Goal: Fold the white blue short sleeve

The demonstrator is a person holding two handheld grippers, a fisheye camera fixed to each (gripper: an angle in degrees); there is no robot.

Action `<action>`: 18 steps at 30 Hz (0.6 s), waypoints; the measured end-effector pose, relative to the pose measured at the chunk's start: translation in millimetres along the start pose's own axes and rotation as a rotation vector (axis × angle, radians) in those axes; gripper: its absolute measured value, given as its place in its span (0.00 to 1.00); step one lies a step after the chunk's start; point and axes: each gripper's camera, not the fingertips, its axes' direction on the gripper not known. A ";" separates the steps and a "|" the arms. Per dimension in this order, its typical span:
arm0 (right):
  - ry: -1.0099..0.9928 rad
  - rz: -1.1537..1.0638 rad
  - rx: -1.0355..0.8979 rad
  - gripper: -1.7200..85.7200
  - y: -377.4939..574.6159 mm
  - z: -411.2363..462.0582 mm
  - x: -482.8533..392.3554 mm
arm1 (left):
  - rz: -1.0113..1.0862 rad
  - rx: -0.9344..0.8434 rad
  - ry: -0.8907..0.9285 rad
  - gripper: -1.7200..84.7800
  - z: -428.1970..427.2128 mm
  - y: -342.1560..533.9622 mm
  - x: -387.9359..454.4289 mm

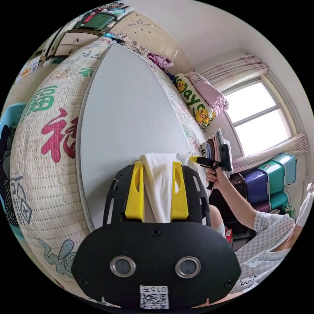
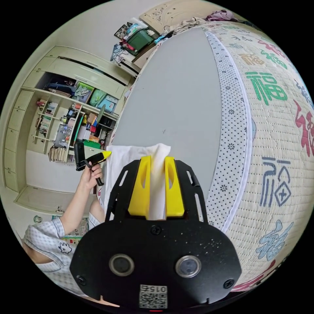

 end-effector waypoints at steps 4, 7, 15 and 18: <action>-0.053 -0.028 0.085 0.05 29.1 -35.3 14.5 | 0.034 0.013 0.036 0.08 4.1 -3.4 32.2; -0.066 -0.108 0.182 0.04 69.9 -91.6 11.8 | 0.121 0.095 0.060 0.07 -12.0 3.0 84.0; -0.068 -0.299 0.444 0.03 180.6 -308.2 -25.3 | 0.399 0.282 0.127 0.06 -56.0 16.0 268.5; -0.012 -0.355 0.516 0.03 213.1 -392.8 -48.1 | 0.482 0.325 0.111 0.05 -64.7 16.6 342.4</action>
